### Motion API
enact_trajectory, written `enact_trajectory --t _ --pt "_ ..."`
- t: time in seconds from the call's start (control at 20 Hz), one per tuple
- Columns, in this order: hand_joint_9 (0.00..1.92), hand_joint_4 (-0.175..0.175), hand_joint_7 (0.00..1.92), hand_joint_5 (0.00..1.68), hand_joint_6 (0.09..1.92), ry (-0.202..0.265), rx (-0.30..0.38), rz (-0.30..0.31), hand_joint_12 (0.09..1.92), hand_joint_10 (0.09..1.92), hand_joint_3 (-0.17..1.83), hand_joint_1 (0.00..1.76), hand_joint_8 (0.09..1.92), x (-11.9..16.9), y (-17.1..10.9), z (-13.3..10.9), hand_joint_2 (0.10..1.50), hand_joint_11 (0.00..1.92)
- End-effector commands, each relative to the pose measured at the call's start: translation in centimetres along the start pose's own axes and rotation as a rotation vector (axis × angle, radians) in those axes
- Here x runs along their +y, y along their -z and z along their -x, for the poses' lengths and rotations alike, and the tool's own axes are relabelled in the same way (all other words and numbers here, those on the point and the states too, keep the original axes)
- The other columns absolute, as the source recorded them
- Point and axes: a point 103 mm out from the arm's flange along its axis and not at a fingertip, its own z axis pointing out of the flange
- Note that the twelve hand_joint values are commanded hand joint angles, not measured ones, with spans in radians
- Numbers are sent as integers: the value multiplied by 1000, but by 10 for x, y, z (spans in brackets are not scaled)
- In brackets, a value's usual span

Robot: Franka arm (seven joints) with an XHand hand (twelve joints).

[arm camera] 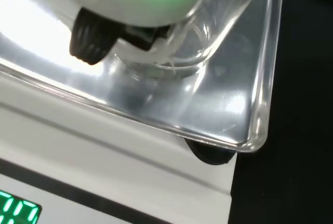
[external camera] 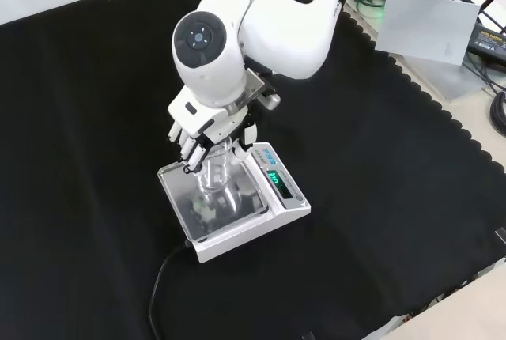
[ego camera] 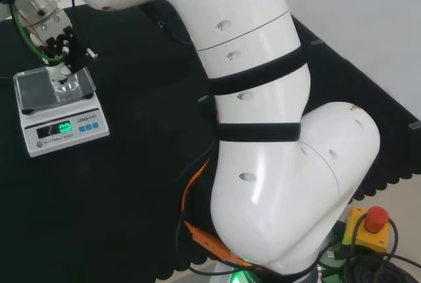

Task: Put the beaker on the electronic balance.

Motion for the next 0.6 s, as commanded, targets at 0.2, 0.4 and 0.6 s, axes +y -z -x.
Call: enact_trajectory --t 0.2,0.4,0.6 --pt "1010 54 840 681 1056 3 -17 -10 1235 557 848 1196 723 -1 -4 -4 435 748" --pt "894 26 714 433 907 3 -19 -8 1286 611 800 1163 758 -2 -5 -5 406 649" --pt "717 8 531 296 632 5 -23 -5 1358 720 689 1098 788 -3 -4 -5 414 490"
